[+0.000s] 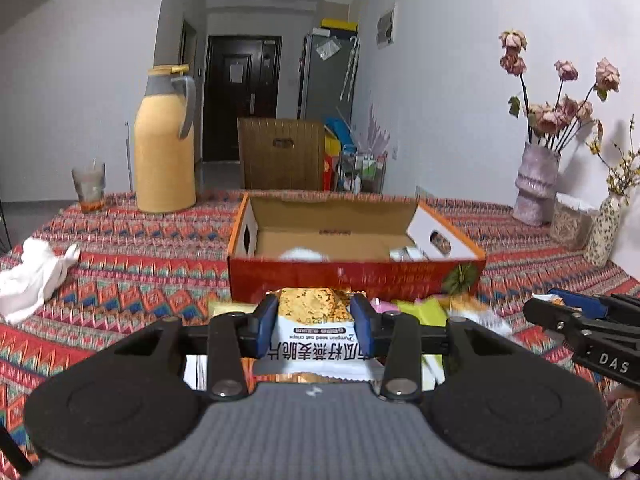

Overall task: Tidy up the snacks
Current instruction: 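Carry both packets into the orange box and open both tools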

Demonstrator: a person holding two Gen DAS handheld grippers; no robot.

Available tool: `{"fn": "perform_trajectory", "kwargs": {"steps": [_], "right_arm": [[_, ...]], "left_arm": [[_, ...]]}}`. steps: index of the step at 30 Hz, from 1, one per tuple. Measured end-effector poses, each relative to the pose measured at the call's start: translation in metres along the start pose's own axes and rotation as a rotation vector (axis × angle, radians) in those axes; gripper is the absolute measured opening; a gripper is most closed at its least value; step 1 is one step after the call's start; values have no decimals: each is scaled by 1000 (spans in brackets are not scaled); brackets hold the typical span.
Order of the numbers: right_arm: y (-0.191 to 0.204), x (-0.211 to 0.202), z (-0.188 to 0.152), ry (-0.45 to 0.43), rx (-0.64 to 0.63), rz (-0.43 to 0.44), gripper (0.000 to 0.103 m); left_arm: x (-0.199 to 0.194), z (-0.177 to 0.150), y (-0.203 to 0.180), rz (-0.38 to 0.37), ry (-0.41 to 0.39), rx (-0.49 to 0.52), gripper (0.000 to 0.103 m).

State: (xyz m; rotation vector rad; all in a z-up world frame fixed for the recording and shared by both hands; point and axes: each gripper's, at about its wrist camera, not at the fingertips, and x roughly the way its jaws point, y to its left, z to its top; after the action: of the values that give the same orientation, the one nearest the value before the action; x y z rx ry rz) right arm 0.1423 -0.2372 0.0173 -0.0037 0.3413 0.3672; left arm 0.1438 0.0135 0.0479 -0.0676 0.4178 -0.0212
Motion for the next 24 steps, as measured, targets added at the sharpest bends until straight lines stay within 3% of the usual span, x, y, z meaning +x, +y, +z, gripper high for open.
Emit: {"fn": "perform_trajectory", "kwargs": {"steps": [15, 24], "right_arm": [[-8, 71, 66, -59, -72, -4, 37], [-18, 133, 92, -16, -57, -10, 37]], "left_arm": [[47, 59, -4, 27, -93, -16, 41], [93, 83, -4, 55, -94, -22, 41]]}}
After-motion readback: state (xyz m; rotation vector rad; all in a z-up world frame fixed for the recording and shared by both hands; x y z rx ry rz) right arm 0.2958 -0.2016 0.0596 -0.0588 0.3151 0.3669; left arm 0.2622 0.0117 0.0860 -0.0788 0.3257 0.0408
